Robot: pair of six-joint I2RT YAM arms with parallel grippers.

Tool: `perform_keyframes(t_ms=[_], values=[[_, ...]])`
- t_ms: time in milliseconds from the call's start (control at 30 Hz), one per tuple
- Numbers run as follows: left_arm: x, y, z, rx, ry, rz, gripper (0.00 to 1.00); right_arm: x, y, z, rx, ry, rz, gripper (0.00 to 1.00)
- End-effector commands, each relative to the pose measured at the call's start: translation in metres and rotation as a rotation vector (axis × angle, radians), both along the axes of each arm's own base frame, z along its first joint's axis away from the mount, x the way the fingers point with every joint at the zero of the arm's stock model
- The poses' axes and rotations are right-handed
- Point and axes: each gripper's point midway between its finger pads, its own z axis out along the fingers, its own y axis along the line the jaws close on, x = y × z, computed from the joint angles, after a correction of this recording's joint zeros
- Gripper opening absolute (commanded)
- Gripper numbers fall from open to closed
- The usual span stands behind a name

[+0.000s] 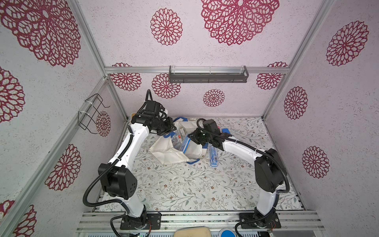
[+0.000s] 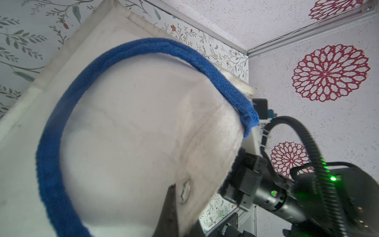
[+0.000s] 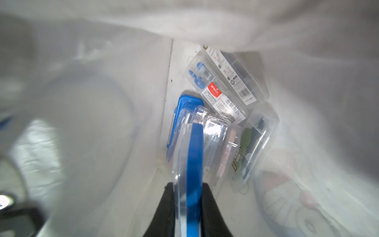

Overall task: Take out the compass set from the canvas bag
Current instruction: Pick up the compass set from the canvas bag, then place the compass set at the center of the board.

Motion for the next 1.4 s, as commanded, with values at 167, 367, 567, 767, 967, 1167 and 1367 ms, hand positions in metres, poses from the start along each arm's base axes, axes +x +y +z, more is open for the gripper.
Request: perform_keyframes(t_ms=[167,367,567,767,967,1167,1367], values=[[0.009,-0.002,0.021,-0.051,-0.068,-0.028,0.0,0.003,-0.089,0.082,0.027,-0.214,0.072,0.11],[0.01,0.001,0.021,-0.052,-0.074,-0.025,0.0,-0.012,-0.159,0.074,-0.051,-0.206,0.17,0.12],[0.01,0.0,0.024,-0.064,-0.079,-0.029,0.0,-0.035,-0.209,-0.005,-0.321,-0.038,0.213,0.12],[0.008,-0.001,0.024,-0.072,-0.079,-0.036,0.0,-0.035,-0.228,-0.071,-0.4,0.077,0.187,0.12],[0.005,-0.001,0.024,-0.079,-0.072,-0.042,0.0,-0.018,-0.238,-0.104,-0.483,0.13,0.188,0.12],[0.002,-0.003,0.023,-0.087,-0.066,-0.053,0.0,-0.001,-0.232,-0.114,-0.469,0.143,0.208,0.13],[0.001,-0.004,0.022,-0.091,-0.06,-0.058,0.0,0.002,-0.229,-0.123,-0.457,0.164,0.222,0.15]])
